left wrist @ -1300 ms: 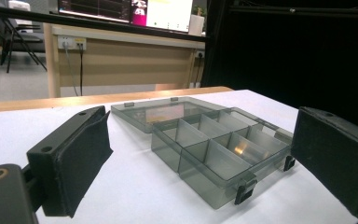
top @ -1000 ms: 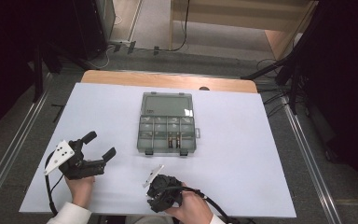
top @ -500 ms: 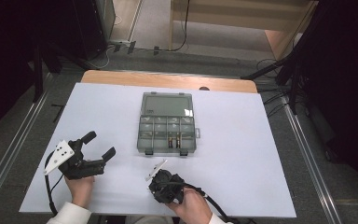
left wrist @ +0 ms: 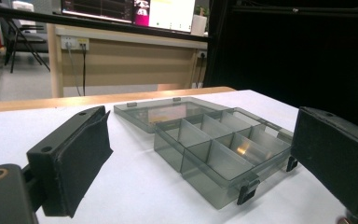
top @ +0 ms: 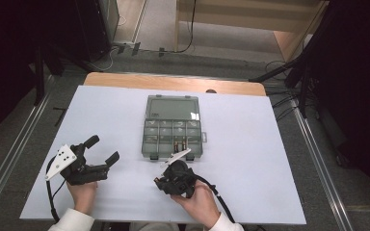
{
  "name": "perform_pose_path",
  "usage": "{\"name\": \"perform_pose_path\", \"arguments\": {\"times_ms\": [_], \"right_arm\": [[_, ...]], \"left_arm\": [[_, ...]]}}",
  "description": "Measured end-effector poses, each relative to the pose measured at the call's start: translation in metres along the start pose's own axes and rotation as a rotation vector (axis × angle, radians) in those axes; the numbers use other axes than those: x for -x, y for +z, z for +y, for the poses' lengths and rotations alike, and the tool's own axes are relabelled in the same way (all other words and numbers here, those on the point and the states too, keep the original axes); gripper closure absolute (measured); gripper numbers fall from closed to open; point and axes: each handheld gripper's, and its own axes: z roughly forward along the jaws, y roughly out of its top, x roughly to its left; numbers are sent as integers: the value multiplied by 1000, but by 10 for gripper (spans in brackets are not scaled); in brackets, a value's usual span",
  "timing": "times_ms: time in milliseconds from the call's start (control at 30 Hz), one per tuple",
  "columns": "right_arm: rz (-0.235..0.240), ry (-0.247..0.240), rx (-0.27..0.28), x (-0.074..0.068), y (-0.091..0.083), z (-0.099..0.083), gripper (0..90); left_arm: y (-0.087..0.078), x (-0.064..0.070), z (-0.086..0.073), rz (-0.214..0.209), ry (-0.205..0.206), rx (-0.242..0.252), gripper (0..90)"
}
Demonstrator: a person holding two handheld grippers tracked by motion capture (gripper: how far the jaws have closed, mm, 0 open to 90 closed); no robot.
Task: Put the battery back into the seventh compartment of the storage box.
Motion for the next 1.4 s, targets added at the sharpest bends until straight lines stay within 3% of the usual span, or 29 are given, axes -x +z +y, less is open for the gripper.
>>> {"name": "perform_pose_path", "arguments": {"times_ms": [233,633,733,967,1267,1400], "right_arm": [[33,76,74,16,-2,7,780],[50,148,158,32,-1,14,780],[69,181,210,41,-4,15,780],[76,257,278,59,-10,17,780],[66,327,326,73,-15,15,780],[64,383,367,81,-19,14,780]], "left_arm": [[-1,0,0,2,3,1,45],[0,0,0,2,3,0,45],[0,0,0,1,3,1,45],[0,1,0,2,4,1,45],[0,0,0,3,2,-1,45],[0,1,0,0,4,0,45]]}}
